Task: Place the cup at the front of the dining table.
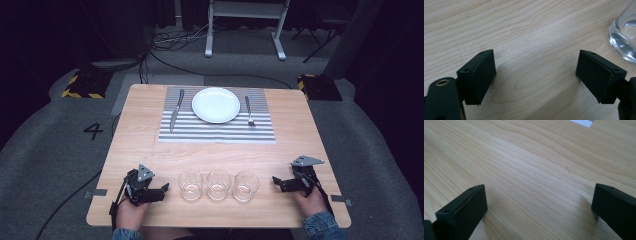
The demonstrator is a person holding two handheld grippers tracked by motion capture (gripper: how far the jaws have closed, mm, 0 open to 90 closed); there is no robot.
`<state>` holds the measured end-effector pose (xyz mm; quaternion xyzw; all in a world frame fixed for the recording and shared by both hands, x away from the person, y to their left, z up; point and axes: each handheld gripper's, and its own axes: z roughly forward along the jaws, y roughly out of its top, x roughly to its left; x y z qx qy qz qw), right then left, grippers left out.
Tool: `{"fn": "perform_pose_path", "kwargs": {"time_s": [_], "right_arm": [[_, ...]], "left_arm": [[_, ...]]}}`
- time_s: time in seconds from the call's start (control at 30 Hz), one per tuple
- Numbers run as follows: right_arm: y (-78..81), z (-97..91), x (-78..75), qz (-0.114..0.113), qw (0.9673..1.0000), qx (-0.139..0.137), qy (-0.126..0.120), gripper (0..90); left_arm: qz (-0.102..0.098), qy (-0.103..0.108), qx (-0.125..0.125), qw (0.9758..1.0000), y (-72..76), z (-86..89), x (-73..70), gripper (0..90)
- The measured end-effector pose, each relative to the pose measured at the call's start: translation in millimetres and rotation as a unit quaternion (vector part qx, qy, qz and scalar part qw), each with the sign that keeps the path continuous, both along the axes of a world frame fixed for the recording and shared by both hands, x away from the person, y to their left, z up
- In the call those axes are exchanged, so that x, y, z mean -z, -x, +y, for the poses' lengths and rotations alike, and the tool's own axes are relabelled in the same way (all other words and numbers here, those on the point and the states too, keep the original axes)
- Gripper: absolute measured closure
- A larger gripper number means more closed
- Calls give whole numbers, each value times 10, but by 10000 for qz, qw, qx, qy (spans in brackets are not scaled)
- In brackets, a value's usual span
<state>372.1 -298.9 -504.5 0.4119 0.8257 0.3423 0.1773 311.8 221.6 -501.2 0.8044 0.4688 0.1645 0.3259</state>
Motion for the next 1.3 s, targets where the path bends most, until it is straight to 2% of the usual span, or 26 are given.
{"fn": "perform_pose_path", "kwargs": {"time_s": [0.07, 0.17, 0.23, 0.3, 0.37, 0.43, 0.57, 0.93, 0.97, 1.03, 1.13, 1.17, 1.3], "right_arm": [[0, 0, 0, -2, 10000, -2, -1, 3], [0, 0, 0, -1, 10000, 0, 0, 3], [0, 1, 0, -2, 10000, 5, -1, 3], [0, 0, 0, -1, 10000, -1, 1, 3], [0, 0, 0, -1, 10000, 0, 1, 3], [0, 0, 0, -1, 10000, 0, 0, 3], [0, 0, 1, -6, 10000, -3, 3, 3], [1, 3, 1, -7, 10000, 11, -1, 3], [0, 3, 2, -13, 10000, 8, 1, 3], [0, 3, 1, -8, 10000, 9, -2, 3], [0, 3, 2, -14, 10000, 8, 2, 3], [0, 4, 2, -13, 10000, 10, 1, 3], [0, 5, 1, -6, 10000, 2, 1, 3]], "left_arm": [[9, 135, 23, 9999, 4, 25, -28, 177], [-99, 233, 37, 9997, 25, 58, -103, 177], [-65, 297, 75, 9995, 40, 68, -147, 179], [56, 276, 120, 9995, 51, 69, -182, 180], [104, 251, 266, 9993, 63, 68, -219, 179], [90, 249, 403, 9988, 81, 57, -261, 179], [36, 185, 507, 9985, 120, 33, -357, 178], [197, 248, 756, 9966, 215, -21, -568, 176], [147, 222, 744, 9969, 226, -25, -588, 175], [145, 266, 822, 9962, 240, -39, -620, 174], [220, 426, 1114, 9926, 265, -90, -651, 164], [169, 422, 1191, 9918, 267, -114, -655, 163], [145, 456, 1274, 9907, 284, -174, -684, 157]]}}
